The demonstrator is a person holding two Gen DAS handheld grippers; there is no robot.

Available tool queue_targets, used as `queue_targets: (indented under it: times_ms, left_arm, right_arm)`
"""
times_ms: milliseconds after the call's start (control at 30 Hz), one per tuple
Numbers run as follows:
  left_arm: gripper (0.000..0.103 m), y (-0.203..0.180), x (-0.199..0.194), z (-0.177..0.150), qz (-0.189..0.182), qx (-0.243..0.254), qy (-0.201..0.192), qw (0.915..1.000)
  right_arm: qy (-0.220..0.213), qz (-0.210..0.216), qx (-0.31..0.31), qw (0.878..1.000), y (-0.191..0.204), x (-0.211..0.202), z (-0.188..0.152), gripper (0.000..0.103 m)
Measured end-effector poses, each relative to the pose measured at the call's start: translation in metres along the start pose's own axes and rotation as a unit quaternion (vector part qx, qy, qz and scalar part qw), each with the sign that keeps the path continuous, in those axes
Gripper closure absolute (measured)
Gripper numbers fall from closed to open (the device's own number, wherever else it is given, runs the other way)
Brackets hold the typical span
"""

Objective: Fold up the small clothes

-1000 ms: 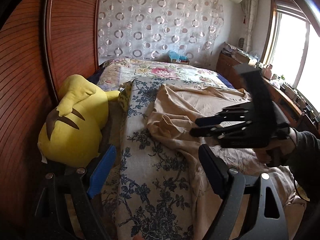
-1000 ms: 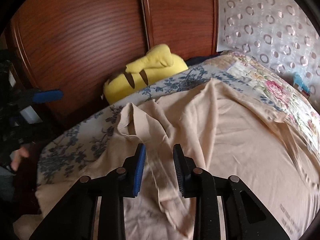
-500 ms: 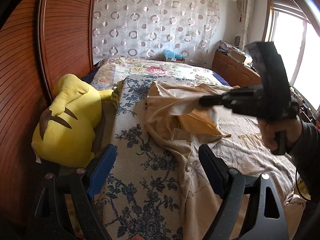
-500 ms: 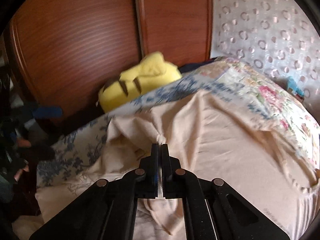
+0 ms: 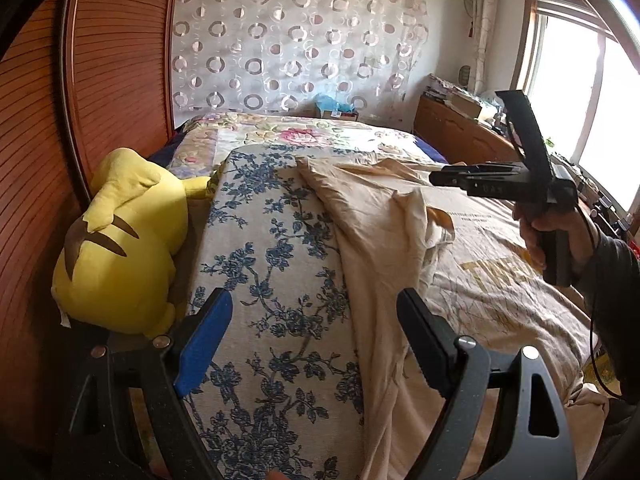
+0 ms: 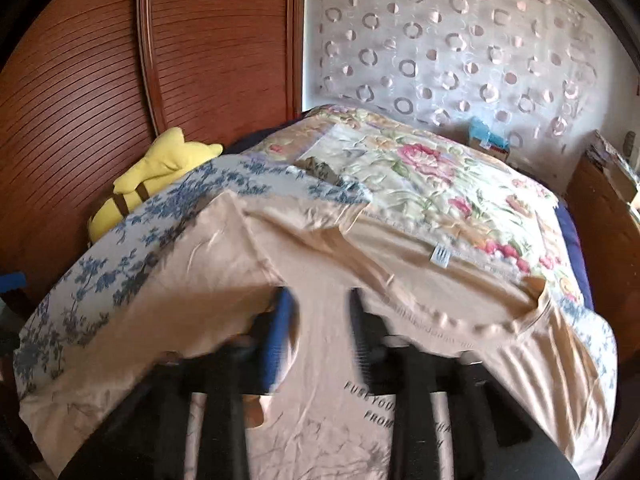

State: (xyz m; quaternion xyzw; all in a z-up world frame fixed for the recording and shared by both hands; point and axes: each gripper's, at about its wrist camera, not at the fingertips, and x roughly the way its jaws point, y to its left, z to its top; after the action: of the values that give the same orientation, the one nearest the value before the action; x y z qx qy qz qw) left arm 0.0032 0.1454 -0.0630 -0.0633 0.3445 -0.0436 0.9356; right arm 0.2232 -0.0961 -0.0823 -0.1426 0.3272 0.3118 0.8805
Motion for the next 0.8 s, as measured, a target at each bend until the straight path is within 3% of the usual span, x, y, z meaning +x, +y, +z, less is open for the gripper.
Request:
queue_targets:
  times_ms: [100,200,400,567,767,800]
  left_arm:
    - [0.018,-0.002,0.000,0.000,-0.001,0.002,0.001,1.0000]
    - [0.018,-0.005,0.000,-0.001,-0.002,0.005,0.002,1.0000]
    - [0.018,-0.012,0.002,-0.002,-0.005,0.005,0.005,1.0000]
    - [0.018,-0.012,0.002,-0.003,-0.006,0.006,0.007,0.9999]
    - [0.018,-0.011,0.005,-0.005,-0.005,0.000,0.011,0.9999]
    - [0.018,-0.011,0.005,-0.006,-0.005,0.000,0.012,0.9999]
  right_arm:
    - [-0.004,0.013,-0.005,1.000,0.010,-0.001,-0.012,0.063]
    - [-0.010,0.053,-0.021,0.998,0.019,-0.014,-0.026,0.063]
    - [0.030,0.144,-0.062,0.987,0.033,-0.016,-0.052,0.063]
    - [0.062,0.161,-0.086,0.981,0.044,0.008,-0.057,0.063]
    - [0.066,0.165,-0.109,0.978,0.060,0.016,-0.041,0.063]
    - [0.066,0.158,-0.120,0.978,0.064,0.017,-0.042,0.069]
